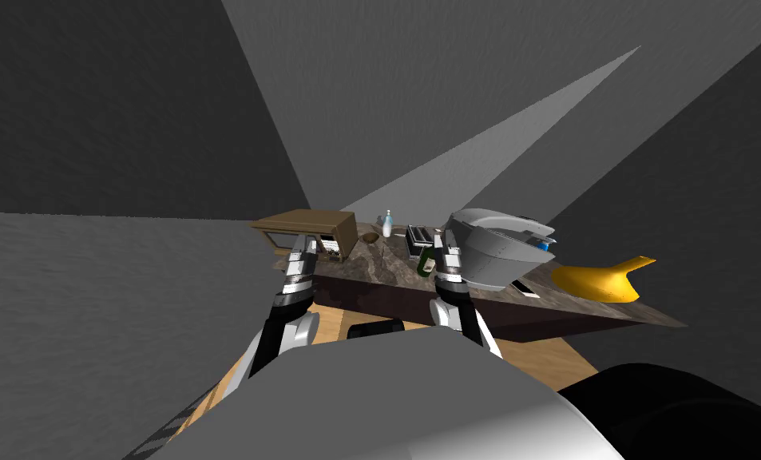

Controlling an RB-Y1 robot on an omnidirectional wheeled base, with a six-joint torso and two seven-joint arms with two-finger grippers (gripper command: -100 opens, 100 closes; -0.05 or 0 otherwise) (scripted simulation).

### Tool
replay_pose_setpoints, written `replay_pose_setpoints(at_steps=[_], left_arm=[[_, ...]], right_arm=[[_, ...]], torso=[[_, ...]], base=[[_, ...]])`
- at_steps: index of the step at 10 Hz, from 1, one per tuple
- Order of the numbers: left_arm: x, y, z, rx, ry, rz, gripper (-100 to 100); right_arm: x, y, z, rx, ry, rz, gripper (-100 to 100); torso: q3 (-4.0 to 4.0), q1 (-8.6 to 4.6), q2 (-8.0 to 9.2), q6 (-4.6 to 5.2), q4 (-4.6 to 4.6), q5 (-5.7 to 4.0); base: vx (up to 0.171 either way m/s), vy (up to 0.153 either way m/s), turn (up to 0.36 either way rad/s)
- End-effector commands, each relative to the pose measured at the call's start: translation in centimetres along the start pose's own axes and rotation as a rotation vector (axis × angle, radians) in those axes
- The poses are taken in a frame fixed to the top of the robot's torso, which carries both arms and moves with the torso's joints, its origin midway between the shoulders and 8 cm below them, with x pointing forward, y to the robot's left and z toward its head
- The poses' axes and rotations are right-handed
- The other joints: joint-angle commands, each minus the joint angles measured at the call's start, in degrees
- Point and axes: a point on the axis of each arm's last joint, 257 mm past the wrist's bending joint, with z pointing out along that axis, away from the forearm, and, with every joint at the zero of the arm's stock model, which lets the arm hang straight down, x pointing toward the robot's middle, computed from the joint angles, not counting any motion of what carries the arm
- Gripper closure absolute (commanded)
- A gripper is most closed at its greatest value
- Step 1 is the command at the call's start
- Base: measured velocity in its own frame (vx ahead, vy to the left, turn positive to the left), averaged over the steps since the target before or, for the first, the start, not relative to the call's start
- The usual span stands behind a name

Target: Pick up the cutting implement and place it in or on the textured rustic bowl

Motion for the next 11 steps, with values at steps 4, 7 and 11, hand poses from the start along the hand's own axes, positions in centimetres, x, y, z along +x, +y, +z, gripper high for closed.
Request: replay_pose_setpoints(at_steps=[4,7,11], left_arm=[[0.0,0.0,0.0,0.000,0.000,0.000,0],[0.0,0.0,0.0,0.000,0.000,0.000,0],[0.0,0.0,0.0,0.000,0.000,0.000,0]], right_arm=[[2.1,-2.3,0.4,0.042,0.130,-0.022,-100],[3.4,-4.9,0.9,0.095,0.221,-0.044,-100],[4.2,-7.4,1.3,0.154,0.281,-0.069,-100]], torso=[[0.08,0.06,0.14,-0.01,0.03,0.01],[0.10,0.12,0.17,-0.02,0.04,0.03],[0.08,0.12,0.14,-0.03,0.03,0.03]], base=[[-0.037,0.019,0.072],[-0.053,0.037,0.143],[-0.037,0.030,0.099]])
